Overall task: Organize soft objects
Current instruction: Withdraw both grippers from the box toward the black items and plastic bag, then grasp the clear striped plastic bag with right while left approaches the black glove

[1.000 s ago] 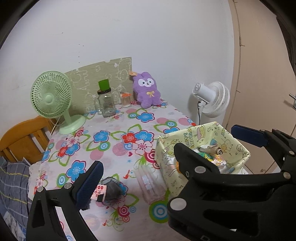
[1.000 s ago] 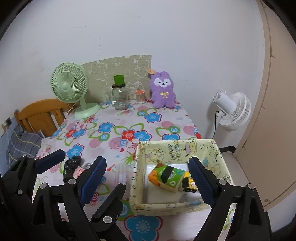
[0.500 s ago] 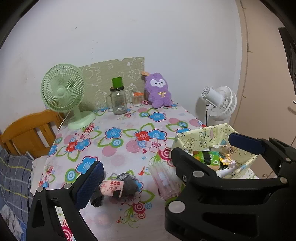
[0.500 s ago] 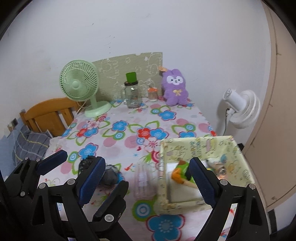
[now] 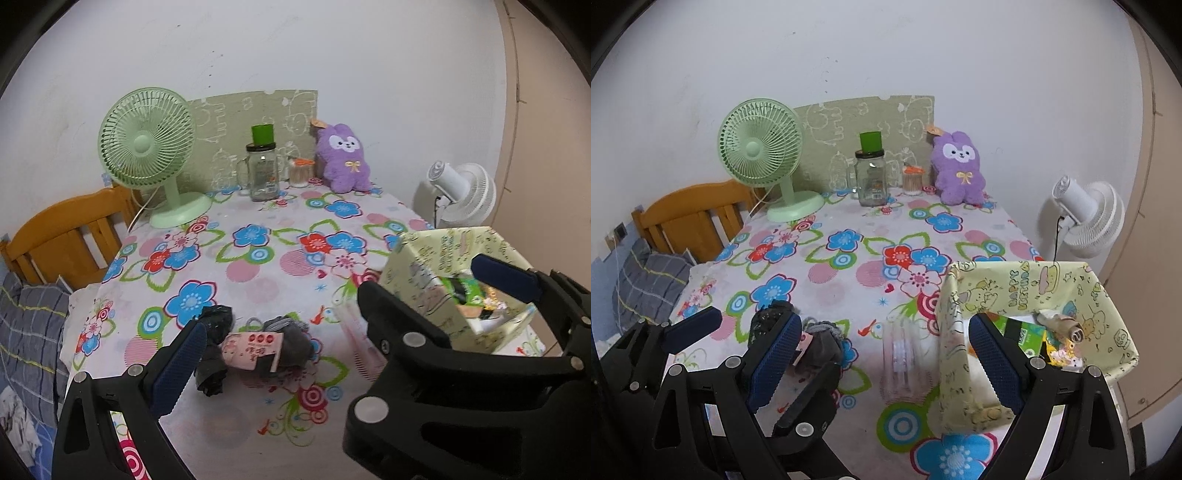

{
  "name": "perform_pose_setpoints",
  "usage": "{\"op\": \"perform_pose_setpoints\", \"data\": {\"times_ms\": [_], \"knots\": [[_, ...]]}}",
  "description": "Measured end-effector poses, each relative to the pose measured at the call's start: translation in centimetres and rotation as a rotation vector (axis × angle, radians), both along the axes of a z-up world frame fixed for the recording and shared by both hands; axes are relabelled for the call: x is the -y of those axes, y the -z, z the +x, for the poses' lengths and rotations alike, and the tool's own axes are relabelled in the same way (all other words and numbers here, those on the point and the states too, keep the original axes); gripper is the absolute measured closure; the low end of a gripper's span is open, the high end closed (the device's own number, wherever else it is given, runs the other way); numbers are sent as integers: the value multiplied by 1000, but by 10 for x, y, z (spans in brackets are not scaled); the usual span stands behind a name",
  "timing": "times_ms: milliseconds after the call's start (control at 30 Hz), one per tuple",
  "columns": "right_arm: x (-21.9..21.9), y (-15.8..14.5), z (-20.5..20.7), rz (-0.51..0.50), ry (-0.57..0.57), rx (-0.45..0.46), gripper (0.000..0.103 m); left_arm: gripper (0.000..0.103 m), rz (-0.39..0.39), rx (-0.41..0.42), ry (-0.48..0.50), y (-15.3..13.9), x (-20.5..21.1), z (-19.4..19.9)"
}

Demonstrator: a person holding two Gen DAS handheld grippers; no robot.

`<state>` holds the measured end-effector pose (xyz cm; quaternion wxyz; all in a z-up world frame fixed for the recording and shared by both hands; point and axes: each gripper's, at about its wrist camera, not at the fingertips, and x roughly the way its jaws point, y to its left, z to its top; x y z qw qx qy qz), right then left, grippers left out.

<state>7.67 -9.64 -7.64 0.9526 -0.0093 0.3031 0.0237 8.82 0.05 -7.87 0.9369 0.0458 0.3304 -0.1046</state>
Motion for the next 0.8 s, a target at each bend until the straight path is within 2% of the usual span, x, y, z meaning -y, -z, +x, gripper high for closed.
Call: {"op": "perform_pose_setpoints", "data": {"times_ms": [133, 300, 467, 733, 800], "knots": [[-8, 8, 5, -25, -9, -1, 14, 1, 7, -8, -21, 11, -8, 4], [-14, 21, 13, -10, -21, -31, 21, 1, -5, -18, -47, 22, -17, 10], [-20, 36, 23, -13, -40, -66, 33, 2, -9, -50, -74, 36, -23, 19], [-24, 55, 37, -35, -22, -104, 38, 2, -10, -92, -100, 55, -30, 31], [-24, 61, 41, -35, -14, -119, 43, 2, -3, -100, -109, 59, -32, 34]]}}
